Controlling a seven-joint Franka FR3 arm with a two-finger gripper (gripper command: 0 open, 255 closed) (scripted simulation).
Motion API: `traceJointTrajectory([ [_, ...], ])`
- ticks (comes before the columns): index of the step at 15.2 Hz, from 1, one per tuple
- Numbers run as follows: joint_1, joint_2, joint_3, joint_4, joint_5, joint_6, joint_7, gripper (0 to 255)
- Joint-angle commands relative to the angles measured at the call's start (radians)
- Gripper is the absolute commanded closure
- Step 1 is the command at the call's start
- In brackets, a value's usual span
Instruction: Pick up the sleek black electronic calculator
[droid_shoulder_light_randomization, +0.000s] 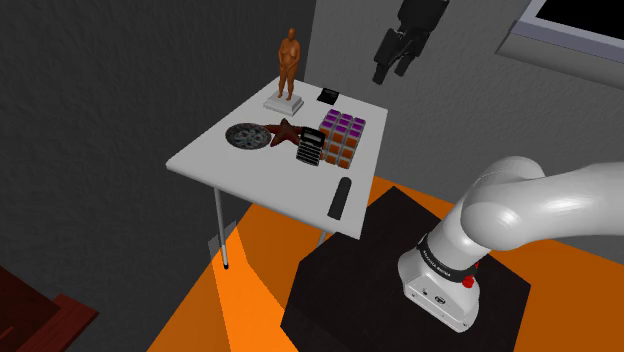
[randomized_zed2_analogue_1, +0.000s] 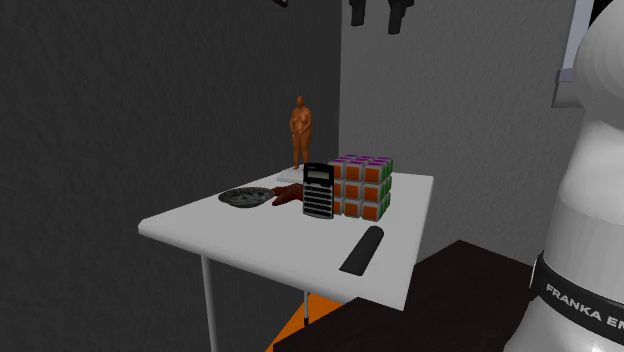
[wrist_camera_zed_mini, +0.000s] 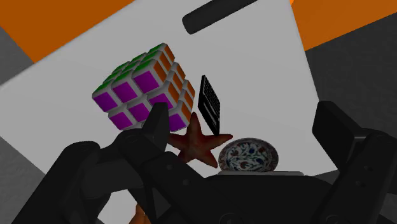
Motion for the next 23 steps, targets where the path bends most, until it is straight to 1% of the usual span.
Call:
traceJointTrajectory([
  [1,0.0,0.0,0.0,0.0,0.0,0.0,0.0,0],
  [6,0.009,0.152,-0.029,-0.021,-0.009,0.154,-0.051,0],
  [12,0.022,0.364,-0.058,0.0,-0.009,0.323,-0.114,0],
  [18,0.036,0.597,-0.081,0.07,0.007,0.462,-0.181,0],
  [23,0.043,0.798,-0.089,0.163,0.033,0.549,-0.241,0],
])
